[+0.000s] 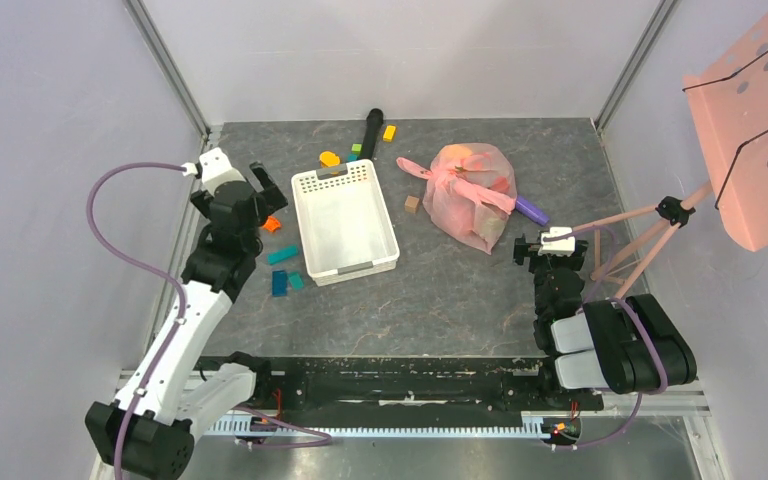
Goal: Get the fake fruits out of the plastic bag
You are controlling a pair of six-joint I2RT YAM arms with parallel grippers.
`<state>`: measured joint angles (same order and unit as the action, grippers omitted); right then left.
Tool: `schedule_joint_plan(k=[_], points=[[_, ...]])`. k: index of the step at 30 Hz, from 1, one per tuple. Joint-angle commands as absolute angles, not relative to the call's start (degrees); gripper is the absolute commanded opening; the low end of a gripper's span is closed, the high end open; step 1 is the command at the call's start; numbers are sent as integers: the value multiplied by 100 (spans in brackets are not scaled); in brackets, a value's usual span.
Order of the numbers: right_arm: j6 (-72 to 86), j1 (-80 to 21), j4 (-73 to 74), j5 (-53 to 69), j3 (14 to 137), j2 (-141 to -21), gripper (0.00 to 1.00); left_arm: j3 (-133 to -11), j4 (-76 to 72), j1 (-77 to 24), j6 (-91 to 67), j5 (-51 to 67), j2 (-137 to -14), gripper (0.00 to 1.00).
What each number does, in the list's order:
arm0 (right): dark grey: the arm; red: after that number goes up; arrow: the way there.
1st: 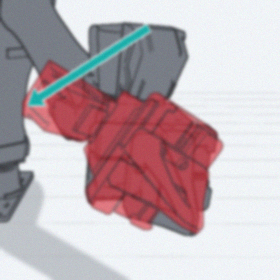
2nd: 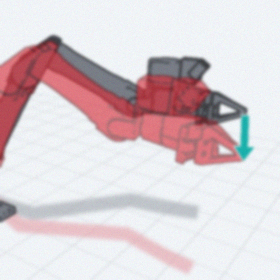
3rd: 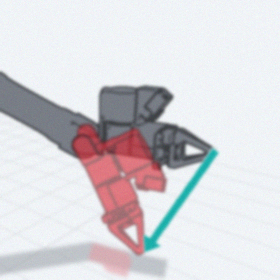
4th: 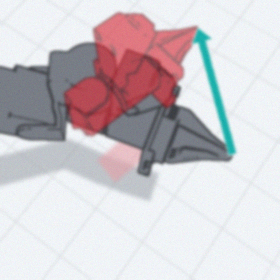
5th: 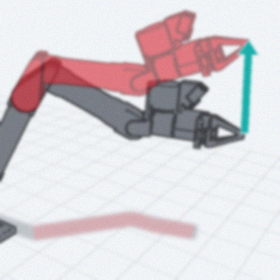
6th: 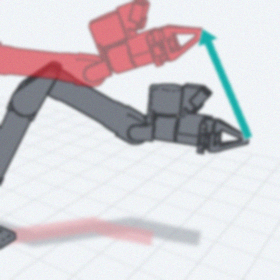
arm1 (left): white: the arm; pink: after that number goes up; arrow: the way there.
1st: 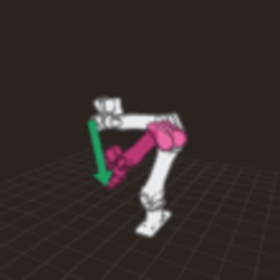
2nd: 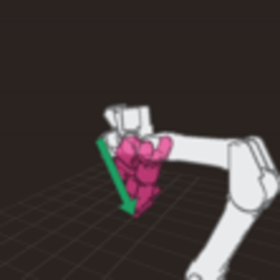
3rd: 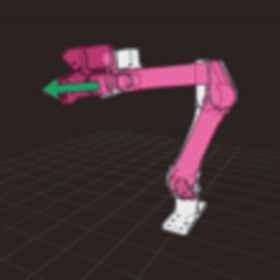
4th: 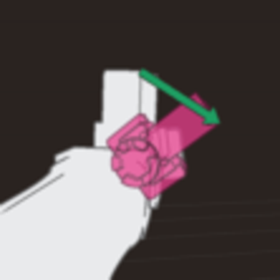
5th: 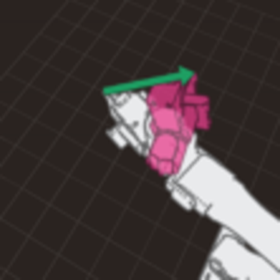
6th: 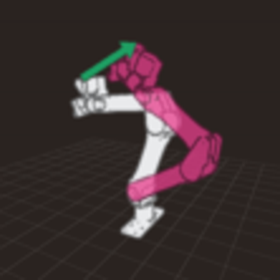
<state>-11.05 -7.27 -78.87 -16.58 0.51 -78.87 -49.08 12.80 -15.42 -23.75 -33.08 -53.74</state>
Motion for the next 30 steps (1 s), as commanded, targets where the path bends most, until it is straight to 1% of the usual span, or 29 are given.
schedule_joint_plan(k=[1, 4, 6, 15, 21, 24, 27, 30], points=[[-1125, -698, -8192, -1713, -509, -7915, 98, -5534, 2830, -1547, -2582, -2966, -5328, 100], [-1125, -704, -8193, -1709, -517, -7910, 98, -5554, 2956, -1547, -2515, -2563, -5256, 100], [-1126, -698, -8194, -1705, -512, -7914, 98, -5593, 3075, -1548, -2469, -2526, -5262, 100], [-1126, -705, -8200, -1711, -516, -7917, 98, -6080, 3972, -1547, -2571, -3576, -5726, 100], [-1125, -701, -8192, -1713, -510, -7916, 98, -6090, 3997, -1547, -2281, -3246, -5888, 100], [-1125, -703, -8191, -1711, -505, -7912, 98, -5920, 3685, -1547, -1947, -2950, -5600, 100], [-1129, -703, -8232, -1713, -533, -7889, 98, -5605, 3263, -1542, -2008, -2729, -5163, 100], [-1264, -712, -7627, -1356, -418, -7482, 98, -5555, 3248, -1547, -1862, -2545, -4990, 100]])
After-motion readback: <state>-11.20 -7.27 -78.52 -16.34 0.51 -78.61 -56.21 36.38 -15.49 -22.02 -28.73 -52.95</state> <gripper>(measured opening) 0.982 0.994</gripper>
